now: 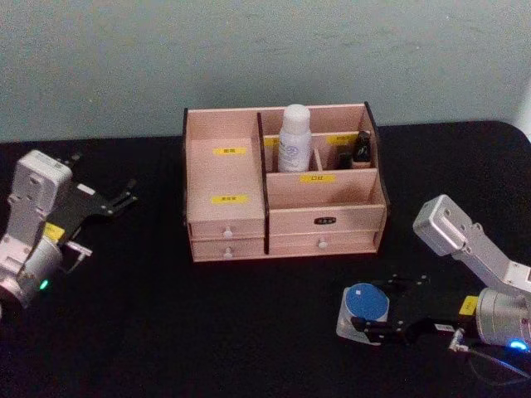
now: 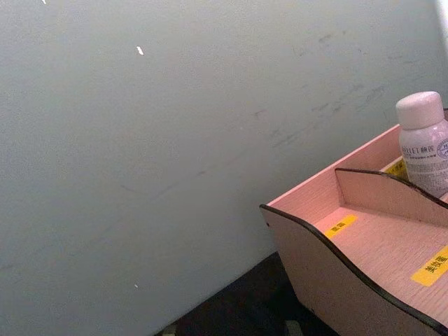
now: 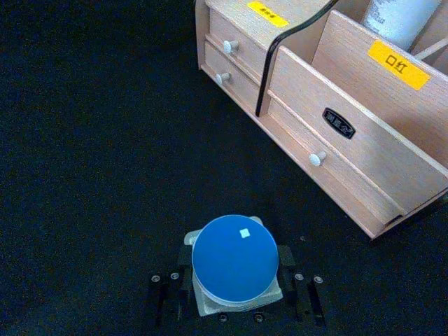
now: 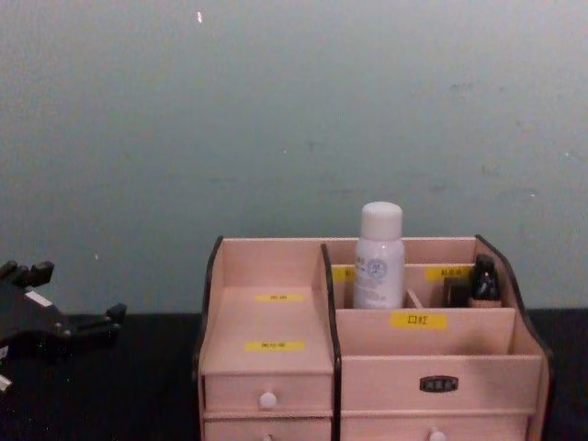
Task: Pick up the facial cleanser and watermelon frost from the table and place them into the tiered storage box.
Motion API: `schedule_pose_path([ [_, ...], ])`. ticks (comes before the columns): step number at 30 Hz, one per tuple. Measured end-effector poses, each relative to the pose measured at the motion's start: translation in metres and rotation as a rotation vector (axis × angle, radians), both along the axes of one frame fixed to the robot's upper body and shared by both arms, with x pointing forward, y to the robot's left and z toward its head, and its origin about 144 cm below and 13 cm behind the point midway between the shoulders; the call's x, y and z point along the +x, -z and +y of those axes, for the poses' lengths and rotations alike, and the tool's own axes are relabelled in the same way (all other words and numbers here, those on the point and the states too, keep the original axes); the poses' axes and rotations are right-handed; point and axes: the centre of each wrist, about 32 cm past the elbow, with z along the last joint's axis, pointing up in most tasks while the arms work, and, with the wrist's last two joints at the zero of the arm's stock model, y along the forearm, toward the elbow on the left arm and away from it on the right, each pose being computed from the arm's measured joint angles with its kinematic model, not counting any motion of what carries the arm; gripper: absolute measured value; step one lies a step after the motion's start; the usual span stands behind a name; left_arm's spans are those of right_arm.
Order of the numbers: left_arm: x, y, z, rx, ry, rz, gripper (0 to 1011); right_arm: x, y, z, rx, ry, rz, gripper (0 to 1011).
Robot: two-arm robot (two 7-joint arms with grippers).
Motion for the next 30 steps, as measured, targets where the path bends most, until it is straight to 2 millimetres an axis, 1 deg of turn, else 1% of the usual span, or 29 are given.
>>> schedule_pose_path([
  [17,0.000,0.000,0.000,0.000,0.000,0.000,1001,0.000,0.000,0.000,0.005,-0.003,-0.004,728],
  [21,0.000,0.000,0.000,0.000,0.000,0.000,1001,-0.001,-0.004,0.002,0.016,-0.009,-0.019,728],
  [24,0.000,0.000,0.000,0.000,0.000,0.000,1001,0.000,-0.016,0.004,0.031,-0.026,-0.049,728],
  [25,0.000,0.000,0.000,0.000,0.000,0.000,1001,0.001,-0.024,0.006,0.039,-0.038,-0.066,728],
  [26,0.000,0.000,0.000,0.000,0.000,0.000,1001,0.001,-0.024,0.006,0.039,-0.038,-0.066,728],
  [29,0.000,0.000,0.000,0.000,0.000,0.000,1001,0.008,-0.043,0.011,0.045,-0.058,-0.103,728],
  [30,0.000,0.000,0.000,0.000,0.000,0.000,1001,0.009,-0.046,0.012,0.047,-0.064,-0.111,728],
])
